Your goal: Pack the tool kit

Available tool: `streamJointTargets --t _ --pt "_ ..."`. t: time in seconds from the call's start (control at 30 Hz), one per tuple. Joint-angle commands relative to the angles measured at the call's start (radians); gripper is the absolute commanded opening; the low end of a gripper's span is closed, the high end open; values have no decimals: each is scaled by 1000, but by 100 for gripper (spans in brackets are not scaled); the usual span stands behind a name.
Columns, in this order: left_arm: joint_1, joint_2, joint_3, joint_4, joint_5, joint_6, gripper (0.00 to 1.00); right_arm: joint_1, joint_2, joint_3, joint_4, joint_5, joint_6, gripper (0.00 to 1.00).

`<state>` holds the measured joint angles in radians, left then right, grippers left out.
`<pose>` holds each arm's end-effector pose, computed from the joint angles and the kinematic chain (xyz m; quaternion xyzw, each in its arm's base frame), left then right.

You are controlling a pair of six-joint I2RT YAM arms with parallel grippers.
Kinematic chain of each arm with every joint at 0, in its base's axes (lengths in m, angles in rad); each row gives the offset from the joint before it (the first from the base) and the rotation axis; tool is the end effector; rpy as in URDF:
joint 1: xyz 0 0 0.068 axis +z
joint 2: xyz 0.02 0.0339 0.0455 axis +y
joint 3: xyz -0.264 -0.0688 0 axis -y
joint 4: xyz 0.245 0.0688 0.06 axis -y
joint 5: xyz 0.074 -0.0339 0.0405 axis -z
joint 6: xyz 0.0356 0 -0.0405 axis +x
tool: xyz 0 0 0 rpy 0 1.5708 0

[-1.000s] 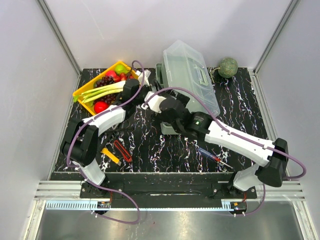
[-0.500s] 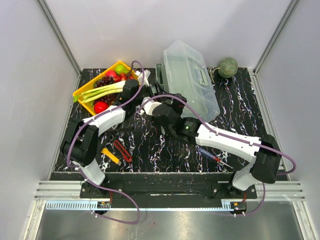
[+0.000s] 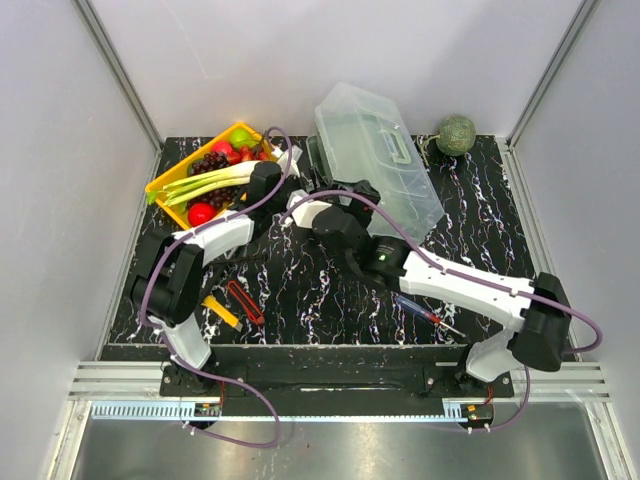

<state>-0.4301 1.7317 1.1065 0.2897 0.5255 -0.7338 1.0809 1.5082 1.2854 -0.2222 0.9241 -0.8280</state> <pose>0.3516 -0.1809 0.2448 0.0296 0.8010 -0.4843 0.3508 0.1859 0.2883 0.3403 -0.4802 0.6317 -0.3138 0.5214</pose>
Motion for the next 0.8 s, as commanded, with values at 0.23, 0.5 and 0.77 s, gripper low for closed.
streamJointTargets --t 0.23,0.5,0.77 --pt "17 77 -13 -92 -79 45 98 -9 -125 9 30 51 -8 99" --pt "17 66 0 -64 -47 36 98 -6 -106 54 -109 -28 81 99" --pt "17 43 1 -66 -44 45 98 22 24 114 -177 -19 130 100"
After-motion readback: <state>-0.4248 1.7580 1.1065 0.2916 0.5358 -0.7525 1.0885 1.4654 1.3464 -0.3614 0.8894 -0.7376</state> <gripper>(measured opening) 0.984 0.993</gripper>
